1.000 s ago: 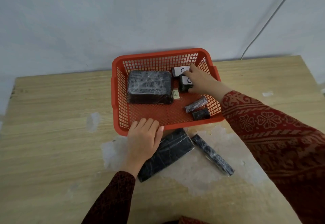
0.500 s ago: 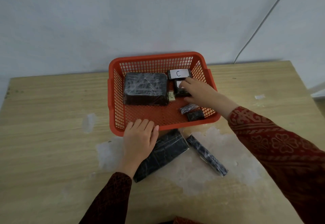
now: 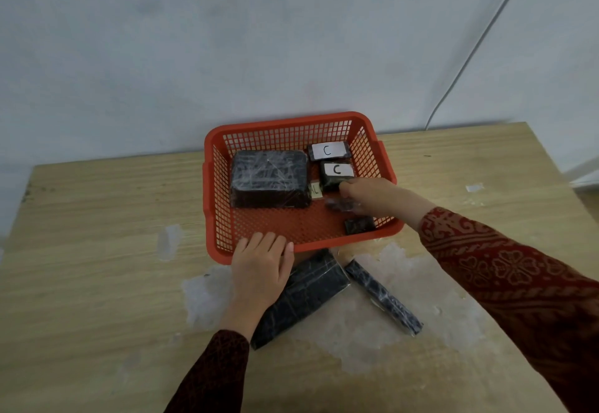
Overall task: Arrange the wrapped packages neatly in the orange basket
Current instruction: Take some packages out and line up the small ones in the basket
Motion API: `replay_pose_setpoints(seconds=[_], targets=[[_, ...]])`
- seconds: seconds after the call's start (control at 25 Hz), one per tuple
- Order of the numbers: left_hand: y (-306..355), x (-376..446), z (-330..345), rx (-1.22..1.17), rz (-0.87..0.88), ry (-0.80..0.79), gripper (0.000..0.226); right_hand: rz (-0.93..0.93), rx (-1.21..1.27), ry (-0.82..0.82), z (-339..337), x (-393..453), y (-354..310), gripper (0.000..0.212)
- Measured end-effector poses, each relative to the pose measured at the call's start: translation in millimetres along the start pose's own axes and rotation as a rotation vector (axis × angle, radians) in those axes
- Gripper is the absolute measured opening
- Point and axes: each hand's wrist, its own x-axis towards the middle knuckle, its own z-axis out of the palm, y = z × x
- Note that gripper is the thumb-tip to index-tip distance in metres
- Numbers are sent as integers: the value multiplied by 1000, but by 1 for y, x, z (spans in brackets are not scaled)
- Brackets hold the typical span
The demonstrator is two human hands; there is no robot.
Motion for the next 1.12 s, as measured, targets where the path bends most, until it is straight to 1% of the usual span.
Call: replay_pose_setpoints(seconds=[0.04,0.08,0.2,0.24,0.28,0.32,0.4,0.48,0.6,0.68,0.8,0.88,0.96,1.04,1.12], targets=[[0,0,0,-1,0,-2,30,27,103,-17,-4,0,1,23],[-1,-1,0,-1,1,0,31,67,256,-29,-9,-1,2,23],[-1,-3,0,-4,6,5,31,203,855,-32,-30,-9,0,27],[-1,-3,0,-10,6,6,30,232,996,-26,-35,-13,-1,30],[-2,-3,-1,-15,5,4,29,246,1071,-18,-38,-16,-2,30],[-1,-2,-1,-20,3,2,29,250,1092,-6,-38,-19,-3,28],[-1,-2,0,-24,-1,1,29,247,1043,31,-32,-18,-2,25],[-2,-2,-1,-25,0,-7,28,238,915,79,-25,-14,2,24],[-2,-2,-1,-19,5,-14,28,173,551,64,-14,-7,1,21],[-2,-2,-1,-19,8,-13,28,166,350,94,-2,0,-3,19],[-2,-3,-1,-16,15,4,29,208,164,268,15,5,-7,24],[-3,-2,-1,-14,17,7,29,243,42,377,23,7,-12,21],[-2,-2,-1,-11,16,6,30,293,7,429,26,9,-17,18],[-1,-2,-1,-12,15,12,30,313,32,401,24,12,-18,16],[-2,-2,-1,-14,20,14,31,309,94,360,22,13,-17,19]])
